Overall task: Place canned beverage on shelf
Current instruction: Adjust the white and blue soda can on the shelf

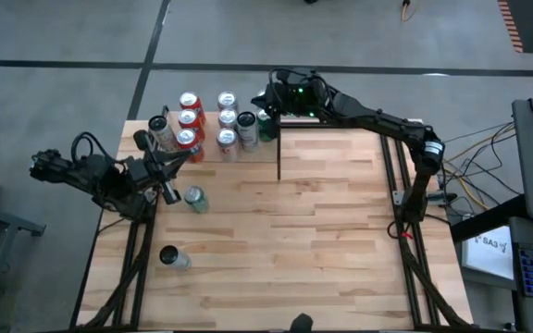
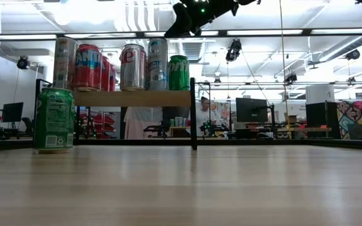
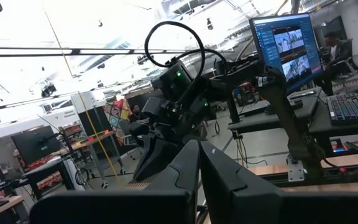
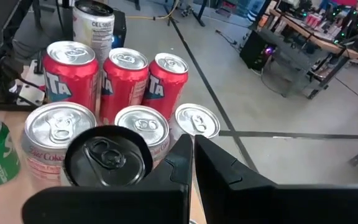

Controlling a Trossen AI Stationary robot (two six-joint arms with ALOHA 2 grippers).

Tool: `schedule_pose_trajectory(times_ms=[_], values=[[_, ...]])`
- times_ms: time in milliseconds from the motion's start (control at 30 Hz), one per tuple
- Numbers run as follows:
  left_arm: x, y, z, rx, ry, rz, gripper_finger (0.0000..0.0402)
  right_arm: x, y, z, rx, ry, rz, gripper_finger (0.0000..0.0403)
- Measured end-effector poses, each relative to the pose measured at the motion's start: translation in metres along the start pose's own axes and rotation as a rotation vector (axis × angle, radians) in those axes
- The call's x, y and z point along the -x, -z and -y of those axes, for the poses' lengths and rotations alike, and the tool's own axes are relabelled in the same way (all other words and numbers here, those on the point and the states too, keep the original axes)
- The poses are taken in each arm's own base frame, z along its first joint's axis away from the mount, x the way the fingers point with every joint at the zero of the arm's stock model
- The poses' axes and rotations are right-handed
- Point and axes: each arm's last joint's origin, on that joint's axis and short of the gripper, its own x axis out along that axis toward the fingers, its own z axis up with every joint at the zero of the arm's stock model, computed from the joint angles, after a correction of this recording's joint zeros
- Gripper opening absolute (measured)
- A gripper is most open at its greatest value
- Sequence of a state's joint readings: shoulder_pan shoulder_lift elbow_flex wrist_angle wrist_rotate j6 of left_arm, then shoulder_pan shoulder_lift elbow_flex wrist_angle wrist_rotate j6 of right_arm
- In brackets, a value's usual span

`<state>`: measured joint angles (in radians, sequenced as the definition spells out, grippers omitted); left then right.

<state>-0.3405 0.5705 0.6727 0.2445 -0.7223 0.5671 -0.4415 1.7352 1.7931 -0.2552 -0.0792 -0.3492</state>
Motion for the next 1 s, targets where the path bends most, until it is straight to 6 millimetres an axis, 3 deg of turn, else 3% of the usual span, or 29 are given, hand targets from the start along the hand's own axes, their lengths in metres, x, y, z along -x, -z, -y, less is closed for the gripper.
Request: schedule_pose_trajectory(times_ms=[633, 1000], values=[[0.0, 0.0, 0.0, -0.001, -0.001, -0.001, 0.0, -0.003, 0.007, -0.012, -0.029, -0.07, -0.062, 0.0008], [0.0, 0.0, 0.0, -0.005, 0.0, -0.001, 0.0, 0.017, 0.003, -0.013, -0.053, -0.101, -0.161, 0.0009]])
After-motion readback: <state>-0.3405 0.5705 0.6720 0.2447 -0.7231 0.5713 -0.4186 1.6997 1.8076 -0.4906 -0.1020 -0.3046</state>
